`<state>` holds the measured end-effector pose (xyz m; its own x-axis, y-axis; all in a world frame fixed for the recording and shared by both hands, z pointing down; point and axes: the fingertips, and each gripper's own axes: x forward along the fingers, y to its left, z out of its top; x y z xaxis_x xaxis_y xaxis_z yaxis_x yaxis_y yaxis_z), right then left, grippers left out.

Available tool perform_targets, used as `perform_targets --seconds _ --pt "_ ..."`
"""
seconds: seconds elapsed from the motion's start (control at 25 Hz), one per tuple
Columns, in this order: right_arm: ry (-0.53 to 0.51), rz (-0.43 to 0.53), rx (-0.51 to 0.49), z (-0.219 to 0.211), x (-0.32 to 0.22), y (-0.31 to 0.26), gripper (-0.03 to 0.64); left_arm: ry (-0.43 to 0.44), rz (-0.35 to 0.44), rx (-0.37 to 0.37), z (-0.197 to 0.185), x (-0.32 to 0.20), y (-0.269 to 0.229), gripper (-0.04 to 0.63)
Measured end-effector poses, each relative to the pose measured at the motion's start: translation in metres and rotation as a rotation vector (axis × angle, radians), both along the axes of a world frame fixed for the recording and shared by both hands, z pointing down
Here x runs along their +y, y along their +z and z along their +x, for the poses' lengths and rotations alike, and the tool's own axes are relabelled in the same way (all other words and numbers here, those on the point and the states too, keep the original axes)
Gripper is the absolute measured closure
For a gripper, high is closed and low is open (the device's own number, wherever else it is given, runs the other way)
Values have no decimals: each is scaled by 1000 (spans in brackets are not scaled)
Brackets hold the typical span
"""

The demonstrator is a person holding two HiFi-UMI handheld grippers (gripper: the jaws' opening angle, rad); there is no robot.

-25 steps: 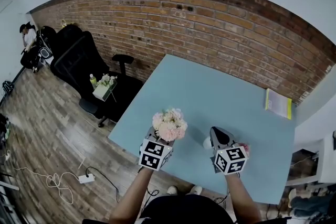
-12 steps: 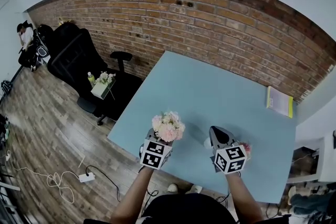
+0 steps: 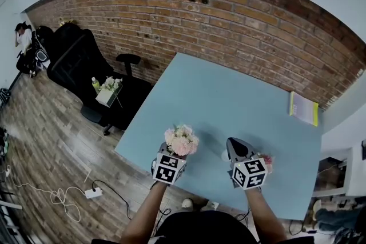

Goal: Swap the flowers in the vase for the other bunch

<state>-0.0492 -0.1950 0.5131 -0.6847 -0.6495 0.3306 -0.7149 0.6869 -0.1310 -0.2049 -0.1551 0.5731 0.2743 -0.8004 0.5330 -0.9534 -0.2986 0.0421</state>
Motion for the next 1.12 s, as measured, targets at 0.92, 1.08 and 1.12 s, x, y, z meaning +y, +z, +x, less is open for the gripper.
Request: perform_targets --seconds 0.92,1.08,1.12 --pt "35 -76 45 11 2 29 611 31 -102 62 15 -7 53 457" --pt "35 -89 58 13 4 35 611 30 -127 66 17 -6 65 457" --pt "36 -91 60 14 5 36 611 28 -132 68 18 -6 67 456"
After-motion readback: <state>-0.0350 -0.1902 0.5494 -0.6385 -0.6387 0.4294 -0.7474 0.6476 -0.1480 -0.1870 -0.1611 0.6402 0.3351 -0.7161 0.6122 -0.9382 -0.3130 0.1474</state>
